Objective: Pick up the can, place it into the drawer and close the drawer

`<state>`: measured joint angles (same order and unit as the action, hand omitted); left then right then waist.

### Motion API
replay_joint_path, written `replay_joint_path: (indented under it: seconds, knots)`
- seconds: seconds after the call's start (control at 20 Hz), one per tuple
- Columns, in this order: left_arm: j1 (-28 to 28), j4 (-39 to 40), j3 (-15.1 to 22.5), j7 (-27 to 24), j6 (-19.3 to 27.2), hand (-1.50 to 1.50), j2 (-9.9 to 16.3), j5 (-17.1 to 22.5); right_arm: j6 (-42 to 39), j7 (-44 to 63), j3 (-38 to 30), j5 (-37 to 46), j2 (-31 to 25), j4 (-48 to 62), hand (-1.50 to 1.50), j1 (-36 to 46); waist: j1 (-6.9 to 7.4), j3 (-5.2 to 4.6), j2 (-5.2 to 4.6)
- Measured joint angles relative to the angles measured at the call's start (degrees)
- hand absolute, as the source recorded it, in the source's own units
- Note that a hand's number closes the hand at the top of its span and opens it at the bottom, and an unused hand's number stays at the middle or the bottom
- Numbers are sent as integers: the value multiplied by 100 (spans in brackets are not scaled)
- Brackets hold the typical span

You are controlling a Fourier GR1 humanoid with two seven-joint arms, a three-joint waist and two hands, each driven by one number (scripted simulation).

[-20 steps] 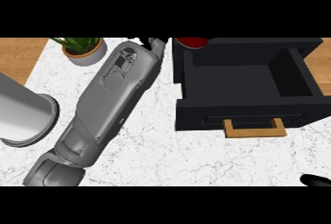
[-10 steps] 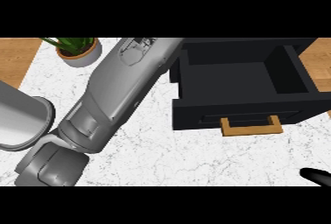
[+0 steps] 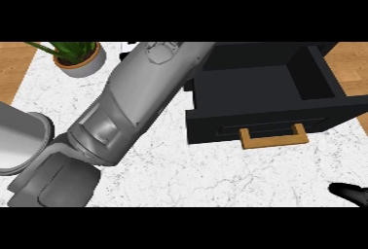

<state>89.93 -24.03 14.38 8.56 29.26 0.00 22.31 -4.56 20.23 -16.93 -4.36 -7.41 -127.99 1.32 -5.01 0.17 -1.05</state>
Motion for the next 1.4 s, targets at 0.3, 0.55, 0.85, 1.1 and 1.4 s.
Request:
replay_joint_path:
  seconds: [0.3,0.55,0.85,1.1,1.4]
  knots:
    - [98,314,217,-219,400,-150,1,237,-37,92,-54,-97,-122,69,-150,146,-65,3,-21]
    - [212,511,292,-376,623,-150,1,390,-79,36,21,72,-201,18,-150,171,-86,3,-35]
    - [366,633,287,-421,740,-150,1,658,-244,-276,194,528,-469,128,-150,346,-94,3,-60]
    - [365,596,239,-547,777,-150,1,925,-299,-528,591,1334,-736,332,-150,662,-43,-1,-75]
    - [403,603,162,-733,759,-150,0,1142,-195,-857,1151,2552,-1004,1034,-150,1156,128,-5,-78]
